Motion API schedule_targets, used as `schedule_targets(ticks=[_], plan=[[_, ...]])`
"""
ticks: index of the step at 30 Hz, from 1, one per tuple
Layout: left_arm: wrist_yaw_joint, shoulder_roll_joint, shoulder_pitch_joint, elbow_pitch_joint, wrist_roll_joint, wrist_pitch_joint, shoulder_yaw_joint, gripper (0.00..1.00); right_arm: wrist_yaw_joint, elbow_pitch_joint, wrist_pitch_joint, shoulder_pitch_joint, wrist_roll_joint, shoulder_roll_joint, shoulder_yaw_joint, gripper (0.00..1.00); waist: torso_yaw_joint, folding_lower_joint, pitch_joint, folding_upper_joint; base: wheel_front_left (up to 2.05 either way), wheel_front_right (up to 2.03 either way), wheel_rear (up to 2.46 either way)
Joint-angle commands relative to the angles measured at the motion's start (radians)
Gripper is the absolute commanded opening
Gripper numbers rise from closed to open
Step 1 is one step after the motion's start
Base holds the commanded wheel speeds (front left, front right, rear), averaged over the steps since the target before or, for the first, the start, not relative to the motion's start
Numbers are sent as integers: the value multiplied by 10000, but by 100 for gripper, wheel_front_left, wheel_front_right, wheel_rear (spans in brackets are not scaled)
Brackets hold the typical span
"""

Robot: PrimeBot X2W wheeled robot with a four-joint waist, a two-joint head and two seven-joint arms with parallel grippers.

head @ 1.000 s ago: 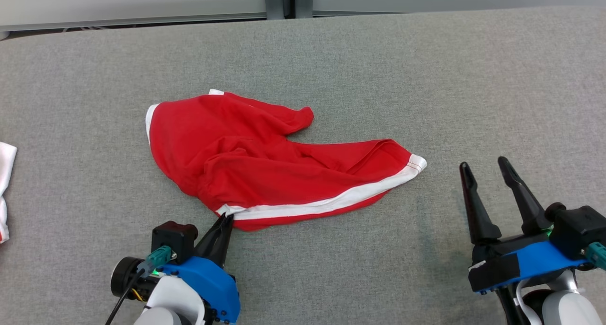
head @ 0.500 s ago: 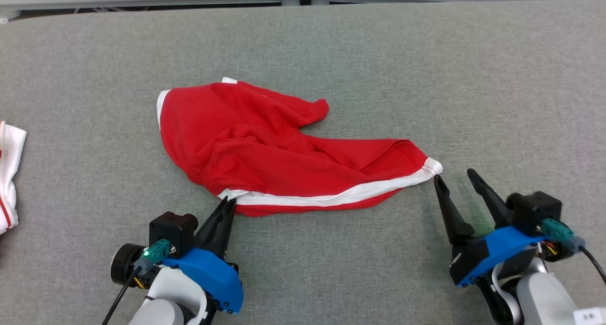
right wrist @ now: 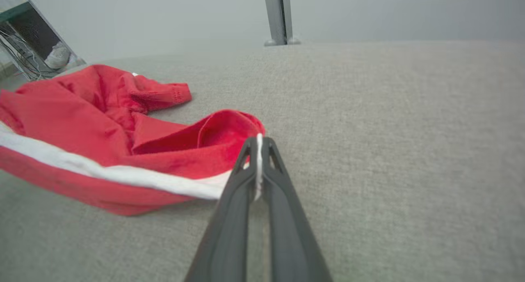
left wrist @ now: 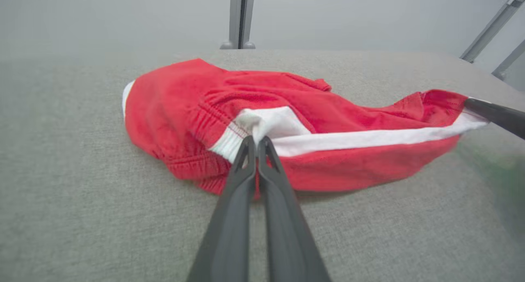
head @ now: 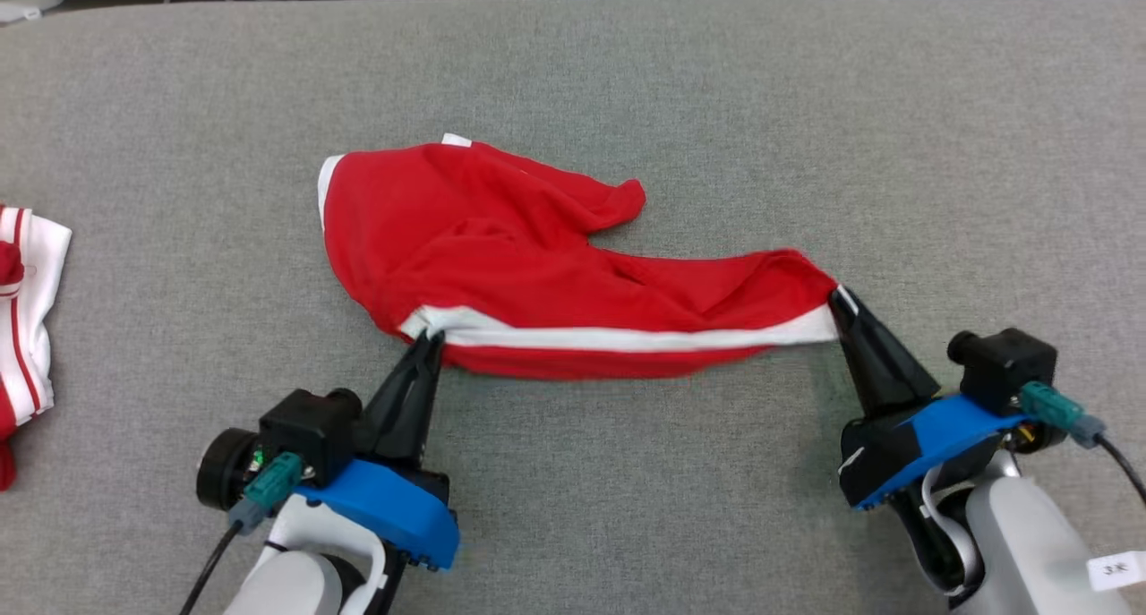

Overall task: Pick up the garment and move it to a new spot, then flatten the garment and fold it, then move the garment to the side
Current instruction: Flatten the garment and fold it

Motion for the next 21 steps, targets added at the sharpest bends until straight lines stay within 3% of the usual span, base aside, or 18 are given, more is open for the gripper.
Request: schedule_targets(ticks=[1, 10, 21], plan=[[69, 123, -188, -315, 92, -107, 122, 0, 1, -393, -91, -146, 83, -140, -15, 0, -64, -1, -133, -2, 0, 0, 0], [103, 596, -1049, -1800, 532, -74, 370, 0, 1, -2611, 159, -762, -62, -390, -770, 0, -326, -1, -961, -2, 0, 0, 0], [-197, 964, -3262, -3809, 1216, 702, 445, 0, 1, -5793, 1856, -1828, -546, -569, -2398, 0, -663, -1, -1790, -2, 0, 0, 0]])
